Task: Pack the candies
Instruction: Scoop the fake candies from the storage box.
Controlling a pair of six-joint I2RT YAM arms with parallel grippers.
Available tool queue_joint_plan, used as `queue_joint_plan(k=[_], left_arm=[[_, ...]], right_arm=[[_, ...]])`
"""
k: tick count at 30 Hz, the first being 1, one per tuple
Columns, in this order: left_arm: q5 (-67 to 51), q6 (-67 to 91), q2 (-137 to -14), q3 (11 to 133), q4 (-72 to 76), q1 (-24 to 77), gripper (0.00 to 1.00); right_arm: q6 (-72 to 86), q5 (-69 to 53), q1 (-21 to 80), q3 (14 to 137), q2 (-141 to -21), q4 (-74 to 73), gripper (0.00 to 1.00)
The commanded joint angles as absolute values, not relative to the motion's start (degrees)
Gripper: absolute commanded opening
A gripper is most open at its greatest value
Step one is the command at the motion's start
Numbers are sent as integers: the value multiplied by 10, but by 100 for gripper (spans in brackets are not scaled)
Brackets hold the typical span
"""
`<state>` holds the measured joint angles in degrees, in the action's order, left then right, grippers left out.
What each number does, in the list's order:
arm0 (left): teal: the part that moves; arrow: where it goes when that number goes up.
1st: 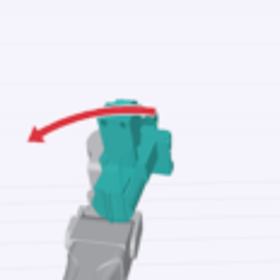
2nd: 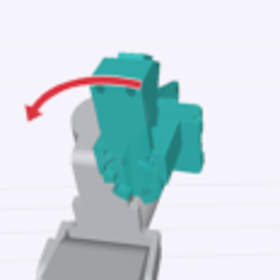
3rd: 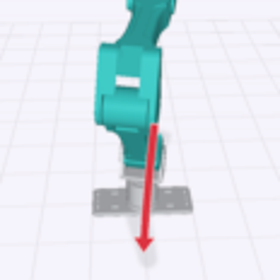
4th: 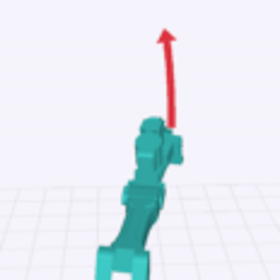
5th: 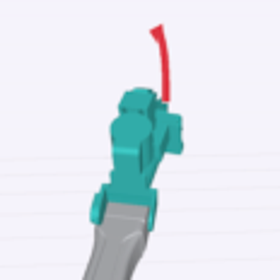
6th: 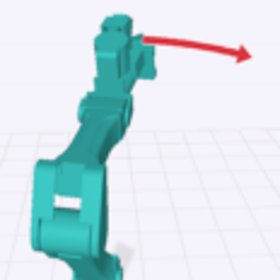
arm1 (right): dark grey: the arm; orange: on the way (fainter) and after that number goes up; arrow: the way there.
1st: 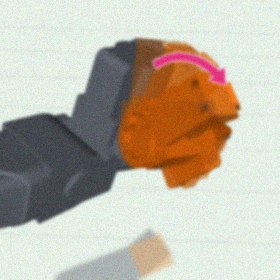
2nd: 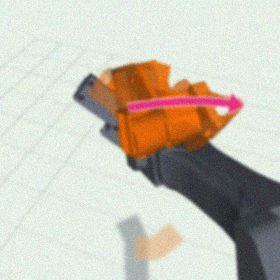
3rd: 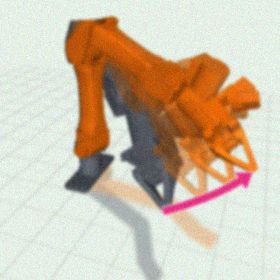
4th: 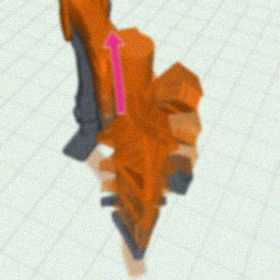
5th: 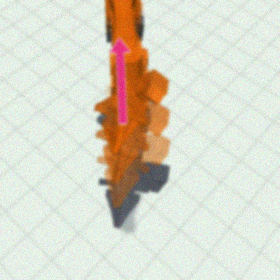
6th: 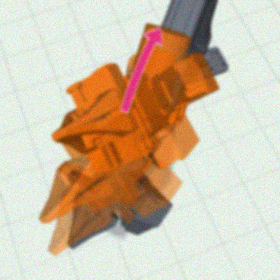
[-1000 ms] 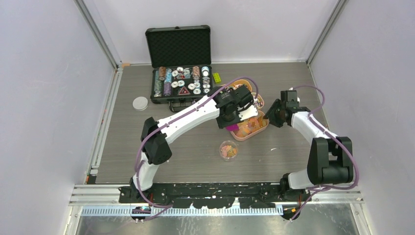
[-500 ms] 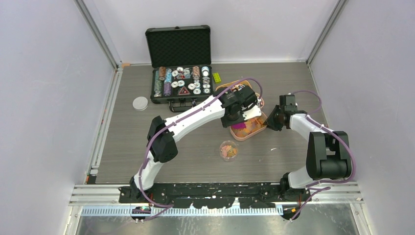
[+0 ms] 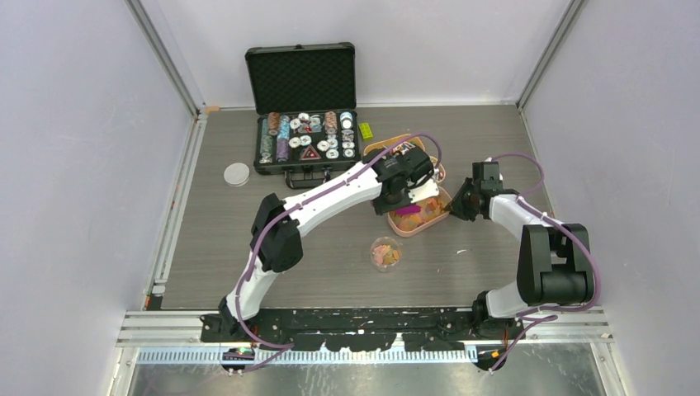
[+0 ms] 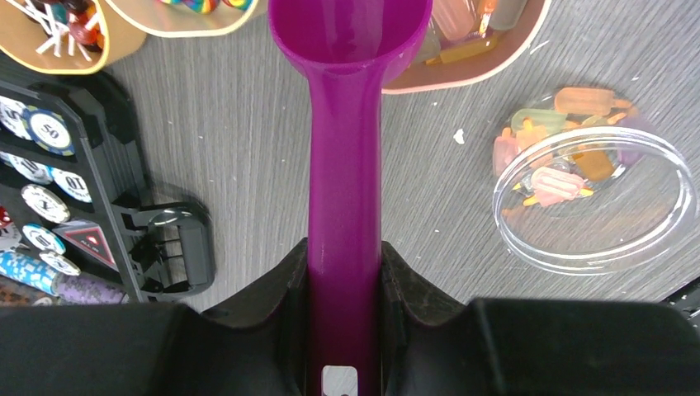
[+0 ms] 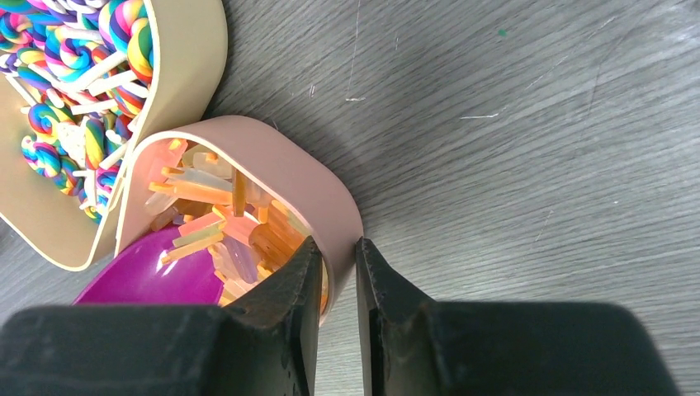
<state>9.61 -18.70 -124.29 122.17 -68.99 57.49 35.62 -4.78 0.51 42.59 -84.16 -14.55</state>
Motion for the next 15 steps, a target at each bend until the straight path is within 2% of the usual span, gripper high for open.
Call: queue_joint_plan(k=[1, 15], left_arm=[[90, -198, -1240, 1182, -628, 575, 0], [104, -188, -1205, 1095, -565, 574, 0]], right_arm=[[358, -61, 8, 416, -836, -119, 23], [363, -64, 9, 409, -831, -111, 22]])
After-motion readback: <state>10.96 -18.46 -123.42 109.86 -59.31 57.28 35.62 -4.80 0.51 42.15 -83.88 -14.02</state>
